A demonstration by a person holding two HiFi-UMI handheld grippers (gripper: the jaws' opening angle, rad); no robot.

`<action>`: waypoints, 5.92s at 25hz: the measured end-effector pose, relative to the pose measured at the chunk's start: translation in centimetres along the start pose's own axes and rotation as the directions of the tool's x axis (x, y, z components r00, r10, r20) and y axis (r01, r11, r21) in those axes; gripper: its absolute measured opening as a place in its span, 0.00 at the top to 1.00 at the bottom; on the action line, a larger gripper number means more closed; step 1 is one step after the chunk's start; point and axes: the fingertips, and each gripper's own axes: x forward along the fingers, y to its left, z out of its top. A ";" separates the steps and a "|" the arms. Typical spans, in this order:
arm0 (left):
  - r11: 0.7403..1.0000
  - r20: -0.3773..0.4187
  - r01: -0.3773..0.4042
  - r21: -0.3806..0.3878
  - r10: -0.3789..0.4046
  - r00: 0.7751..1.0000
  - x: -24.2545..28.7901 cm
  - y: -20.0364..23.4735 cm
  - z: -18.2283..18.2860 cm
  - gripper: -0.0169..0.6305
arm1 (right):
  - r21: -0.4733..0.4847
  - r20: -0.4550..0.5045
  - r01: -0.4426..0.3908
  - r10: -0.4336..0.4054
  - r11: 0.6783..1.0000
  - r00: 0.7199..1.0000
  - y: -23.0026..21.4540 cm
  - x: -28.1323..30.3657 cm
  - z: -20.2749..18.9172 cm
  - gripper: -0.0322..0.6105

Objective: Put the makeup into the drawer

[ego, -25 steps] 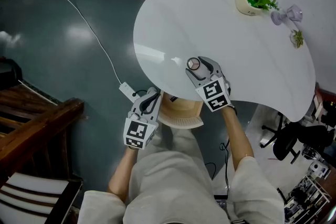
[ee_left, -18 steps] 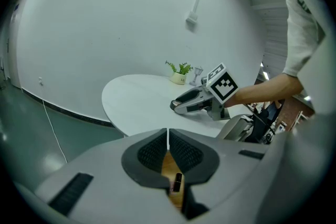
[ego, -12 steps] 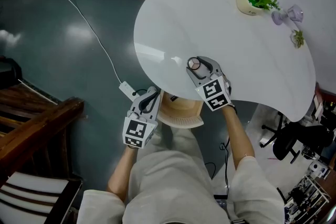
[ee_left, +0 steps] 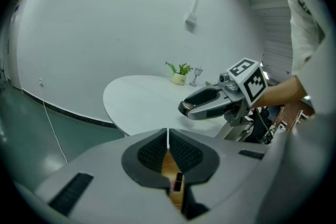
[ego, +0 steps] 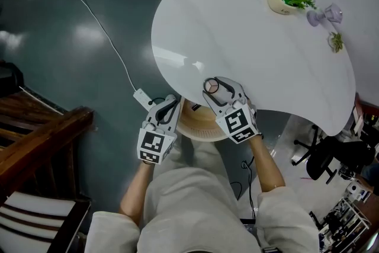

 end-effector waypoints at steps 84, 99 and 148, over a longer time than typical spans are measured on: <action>0.997 -0.041 -0.026 -0.068 0.023 0.999 -2.3 3.0 -5.4 0.95 | 0.065 -0.402 -0.142 0.156 0.988 0.902 12.7 14.5 -19.6 0.60; 0.999 -0.031 -0.014 -0.029 0.013 0.999 -1.4 2.0 -3.5 0.95 | 0.015 -0.239 -0.134 0.133 0.991 0.962 12.7 9.6 -14.1 0.94; 0.984 0.208 -0.054 0.172 0.017 0.978 -5.4 -3.6 16.9 0.95 | 0.316 0.245 0.401 -0.482 0.860 0.841 -7.3 -17.5 5.1 0.95</action>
